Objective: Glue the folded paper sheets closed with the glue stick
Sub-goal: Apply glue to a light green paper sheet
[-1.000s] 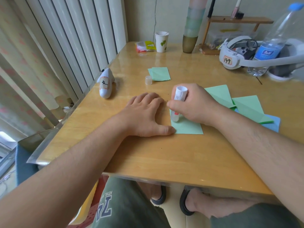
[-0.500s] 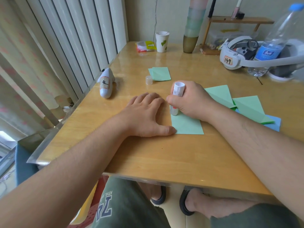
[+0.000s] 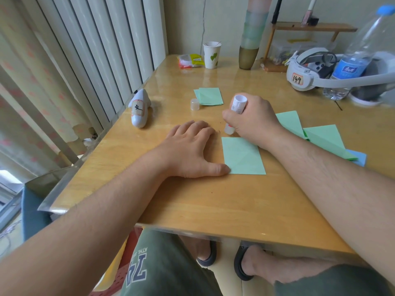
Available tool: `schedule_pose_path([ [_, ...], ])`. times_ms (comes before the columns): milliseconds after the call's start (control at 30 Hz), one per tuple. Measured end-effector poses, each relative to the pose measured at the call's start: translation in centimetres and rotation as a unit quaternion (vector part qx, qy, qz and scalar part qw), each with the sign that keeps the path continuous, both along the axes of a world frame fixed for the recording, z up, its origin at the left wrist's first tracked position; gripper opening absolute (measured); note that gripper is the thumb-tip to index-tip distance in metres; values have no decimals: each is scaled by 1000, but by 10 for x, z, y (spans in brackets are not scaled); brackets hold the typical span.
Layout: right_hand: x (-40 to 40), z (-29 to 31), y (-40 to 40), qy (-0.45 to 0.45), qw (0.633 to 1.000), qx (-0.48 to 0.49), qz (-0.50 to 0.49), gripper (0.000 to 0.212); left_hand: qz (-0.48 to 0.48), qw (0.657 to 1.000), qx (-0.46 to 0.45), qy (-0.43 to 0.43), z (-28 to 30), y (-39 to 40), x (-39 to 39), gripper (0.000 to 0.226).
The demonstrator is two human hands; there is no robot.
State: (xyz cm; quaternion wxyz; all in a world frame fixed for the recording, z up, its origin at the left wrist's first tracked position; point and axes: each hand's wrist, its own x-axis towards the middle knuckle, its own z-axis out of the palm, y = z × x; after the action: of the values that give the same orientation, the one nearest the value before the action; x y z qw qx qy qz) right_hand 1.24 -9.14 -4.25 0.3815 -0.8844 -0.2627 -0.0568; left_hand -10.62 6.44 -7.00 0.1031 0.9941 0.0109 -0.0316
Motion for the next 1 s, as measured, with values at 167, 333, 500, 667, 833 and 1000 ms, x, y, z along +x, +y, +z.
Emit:
schedule_pose_path([
  [167, -7, 2, -5, 23, 999, -1, 25, 25, -3, 1000, 2, 5, 2, 0, -1, 123],
  [333, -17, -1, -3, 39, 997, -23, 55, 25, -6, 1000, -6, 11, 2, 2, -1, 124],
  [500, -27, -2, -9, 46, 996, -28, 69, 27, -11, 999, -23, 25, 6, 4, -3, 121],
  [667, -42, -3, -20, 38, 994, -36, 96, 28, 7, 996, -80, 32, 12, 5, -3, 89],
  [833, -56, -4, -28, 31, 993, -34, 110, 26, 12, 997, -71, 5, 7, 4, -2, 80],
  [1000, -65, -1, -33, 30, 991, -36, 123, 26, 7, 999, -46, -13, 4, 4, -1, 61],
])
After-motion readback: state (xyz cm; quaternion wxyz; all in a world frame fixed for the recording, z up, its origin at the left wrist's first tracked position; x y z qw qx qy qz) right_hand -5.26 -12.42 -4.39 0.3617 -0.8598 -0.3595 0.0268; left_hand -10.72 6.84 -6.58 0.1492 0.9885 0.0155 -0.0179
